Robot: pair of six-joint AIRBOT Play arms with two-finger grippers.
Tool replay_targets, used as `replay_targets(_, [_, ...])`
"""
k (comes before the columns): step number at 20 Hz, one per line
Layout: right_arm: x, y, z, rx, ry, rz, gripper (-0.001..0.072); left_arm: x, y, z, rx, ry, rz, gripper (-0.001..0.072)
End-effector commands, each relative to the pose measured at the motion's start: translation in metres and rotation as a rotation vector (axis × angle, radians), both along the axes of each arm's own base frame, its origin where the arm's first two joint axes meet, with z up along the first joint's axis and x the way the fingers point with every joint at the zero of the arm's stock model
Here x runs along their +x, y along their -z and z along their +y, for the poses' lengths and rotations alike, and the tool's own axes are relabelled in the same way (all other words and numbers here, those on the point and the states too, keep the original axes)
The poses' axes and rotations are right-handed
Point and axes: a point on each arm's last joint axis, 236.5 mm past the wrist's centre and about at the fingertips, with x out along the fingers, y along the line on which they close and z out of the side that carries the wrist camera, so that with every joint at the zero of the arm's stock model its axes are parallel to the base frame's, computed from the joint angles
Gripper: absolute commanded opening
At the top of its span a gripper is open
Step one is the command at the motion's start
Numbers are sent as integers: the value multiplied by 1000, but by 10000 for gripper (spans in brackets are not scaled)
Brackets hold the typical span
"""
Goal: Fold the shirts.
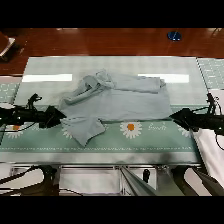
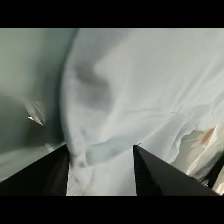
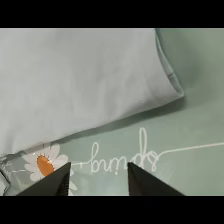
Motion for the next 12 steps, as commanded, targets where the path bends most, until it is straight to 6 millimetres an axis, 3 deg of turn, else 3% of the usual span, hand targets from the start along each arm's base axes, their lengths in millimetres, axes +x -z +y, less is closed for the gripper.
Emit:
replay_targets(1, [0,0,1,7,1,-1,410,6,17,-5,44,9,14,442])
replay_targets(2, [-1,2,-1,-3,2,6,410,7,16,-6,46,15,9,111])
replay_targets(3, [-7,10,-11,-45,24,50,410,10,15,-5,49,26,-11,18])
replay_targets(5, [-26,31,-35,-139,86,181,410,16,11,-3,52,26,-24,18])
replay_targets(7, [-36,41,-31,-121,57,239,410,19,8,-3,51,30,-32,18])
replay_targets(9, [-30,47,-27,-81,69,244,410,20,7,-3,51,32,-35,18])
replay_targets(12, [-2,51,-28,-19,117,221,410,20,7,-3,52,31,-36,18])
